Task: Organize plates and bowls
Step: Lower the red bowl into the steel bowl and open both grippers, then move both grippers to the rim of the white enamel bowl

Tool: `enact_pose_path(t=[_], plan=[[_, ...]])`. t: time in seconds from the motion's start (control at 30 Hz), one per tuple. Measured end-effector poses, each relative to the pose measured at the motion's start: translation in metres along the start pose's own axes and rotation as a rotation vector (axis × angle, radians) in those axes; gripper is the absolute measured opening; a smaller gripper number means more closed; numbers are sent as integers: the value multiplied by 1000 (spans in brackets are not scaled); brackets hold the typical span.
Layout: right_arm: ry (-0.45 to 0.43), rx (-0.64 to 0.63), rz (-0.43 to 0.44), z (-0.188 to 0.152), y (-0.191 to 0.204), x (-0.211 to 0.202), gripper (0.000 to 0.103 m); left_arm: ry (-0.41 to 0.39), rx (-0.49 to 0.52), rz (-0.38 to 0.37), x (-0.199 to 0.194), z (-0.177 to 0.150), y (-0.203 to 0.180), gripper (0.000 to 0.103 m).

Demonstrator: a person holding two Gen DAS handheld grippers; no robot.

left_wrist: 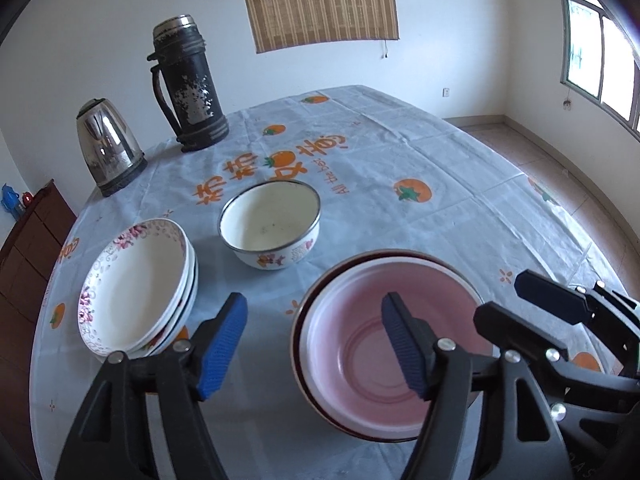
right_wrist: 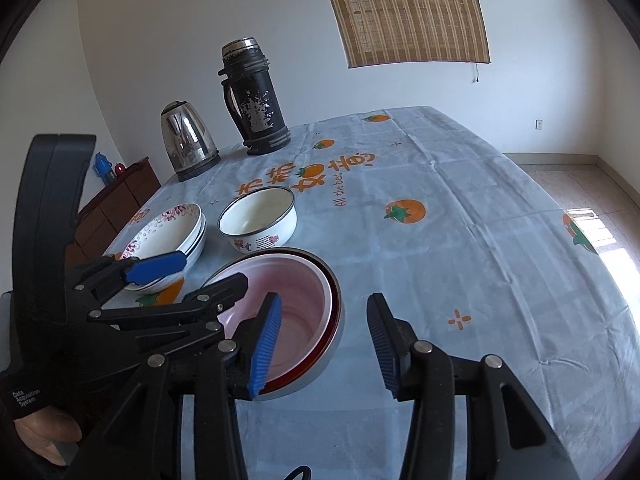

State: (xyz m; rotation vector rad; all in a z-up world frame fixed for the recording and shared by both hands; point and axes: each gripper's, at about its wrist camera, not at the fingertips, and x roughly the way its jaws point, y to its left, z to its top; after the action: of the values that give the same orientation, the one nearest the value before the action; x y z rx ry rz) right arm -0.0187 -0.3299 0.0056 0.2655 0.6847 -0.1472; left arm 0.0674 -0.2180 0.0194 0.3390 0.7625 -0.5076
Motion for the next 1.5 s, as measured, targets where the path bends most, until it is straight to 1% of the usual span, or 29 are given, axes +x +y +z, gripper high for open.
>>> enact_pose_path(t=[0.1, 0.17, 0.23, 0.33, 0.5, 0.67, 0.8, 0.93, 1.13, 1.3, 1.5], plan=[[-5, -5, 0, 0, 2, 0, 47, -32, -14, 21, -5, 1, 6, 71], [-9, -7, -1, 0, 3, -2, 47, -54, -27, 39, -7, 1, 10, 74], [-18, -4, -5, 1, 3, -3, 47, -75, -52, 51, -8, 0, 16, 83], [-22, 6, -8, 2, 0, -4, 47, -91, -78, 50, -9, 0, 25, 90], [-26, 23, -10, 5, -3, -4, 47, -80, -122, 52, -5, 1, 44, 90], [-33, 32, -3, 10, -5, -2, 47, -78, -205, 91, -3, 3, 76, 90], [-35, 43, 4, 17, -7, 1, 47, -72, -243, 102, 1, 6, 91, 90], [-33, 50, 13, 25, -6, 5, 47, -51, -253, 103, 10, 9, 92, 90], [-20, 40, 16, 34, -6, 9, 47, -10, -282, 50, 25, 15, 92, 90], [-7, 16, -2, 40, -10, 15, 47, 10, -277, 32, 36, 19, 88, 90], [4, 38, 8, 47, -17, 25, 47, 23, -244, 27, 45, 27, 78, 90]])
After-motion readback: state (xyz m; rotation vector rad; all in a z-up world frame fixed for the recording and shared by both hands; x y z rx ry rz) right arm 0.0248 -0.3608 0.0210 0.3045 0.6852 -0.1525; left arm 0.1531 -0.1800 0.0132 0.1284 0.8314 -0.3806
